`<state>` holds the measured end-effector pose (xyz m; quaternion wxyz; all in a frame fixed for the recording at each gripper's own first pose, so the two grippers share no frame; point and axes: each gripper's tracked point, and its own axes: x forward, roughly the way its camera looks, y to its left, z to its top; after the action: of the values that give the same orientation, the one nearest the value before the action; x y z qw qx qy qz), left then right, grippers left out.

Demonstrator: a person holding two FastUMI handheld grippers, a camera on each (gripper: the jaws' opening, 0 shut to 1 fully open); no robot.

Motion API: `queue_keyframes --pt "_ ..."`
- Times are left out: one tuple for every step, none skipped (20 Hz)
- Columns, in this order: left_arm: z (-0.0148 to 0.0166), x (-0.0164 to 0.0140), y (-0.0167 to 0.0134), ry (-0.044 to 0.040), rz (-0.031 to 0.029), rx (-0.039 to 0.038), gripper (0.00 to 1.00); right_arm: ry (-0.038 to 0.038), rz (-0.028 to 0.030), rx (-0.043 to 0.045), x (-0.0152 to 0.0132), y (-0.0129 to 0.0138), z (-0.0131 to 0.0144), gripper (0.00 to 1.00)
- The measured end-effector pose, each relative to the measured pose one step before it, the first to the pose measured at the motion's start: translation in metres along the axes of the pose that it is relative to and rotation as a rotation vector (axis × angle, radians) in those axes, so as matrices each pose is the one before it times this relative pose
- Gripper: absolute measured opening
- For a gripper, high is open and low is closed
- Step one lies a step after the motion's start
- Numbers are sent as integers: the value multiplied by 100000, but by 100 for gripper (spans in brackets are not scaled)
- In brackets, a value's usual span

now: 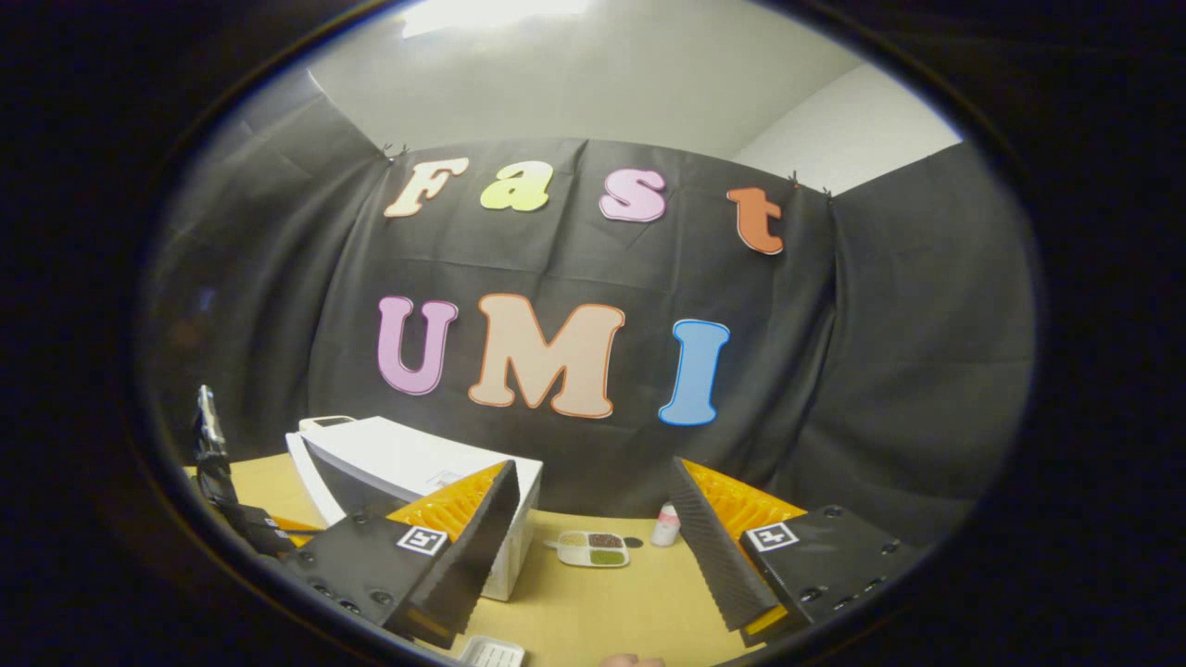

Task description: Open the microwave oven with the left hand, put the food in, and close the microwave oven.

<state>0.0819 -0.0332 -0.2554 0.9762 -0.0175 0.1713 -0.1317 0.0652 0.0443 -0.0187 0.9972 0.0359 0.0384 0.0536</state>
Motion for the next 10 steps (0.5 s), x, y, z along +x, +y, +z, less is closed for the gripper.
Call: queue_keyframes --pt "175 588 -99 60 76 -296 0 -26 -74 -524 170 -400 -51 97" --pt "290 637 -236 -32 -27 -289 0 195 71 -514 200 -345 -163 100" --pt "117 647 -274 187 -14 67 0 -160 -58 -316 245 -328 -150 100" --pt "245 600 -226 -31 74 358 0 54 13 -362 191 -295 -103 97" --pt "158 605 -198 -113 -13 349 0 107 36 -531 123 -299 -214 100" --pt "236 483 -125 -199 -123 143 0 -39 47 -574 196 -224 -86 97" --pt "225 577 -192 118 -164 -93 0 76 -138 -621 80 -276 -209 97" --pt "187 527 -115 -14 -226 -430 0 73 -135 -326 85 -265 -147 97" --pt "197 518 66 -159 187 -1038 1 388 -256 362 78 -260 -266 97" --pt "198 451 61 -132 300 -1345 1 -29 -328 888 191 -253 -18 97"
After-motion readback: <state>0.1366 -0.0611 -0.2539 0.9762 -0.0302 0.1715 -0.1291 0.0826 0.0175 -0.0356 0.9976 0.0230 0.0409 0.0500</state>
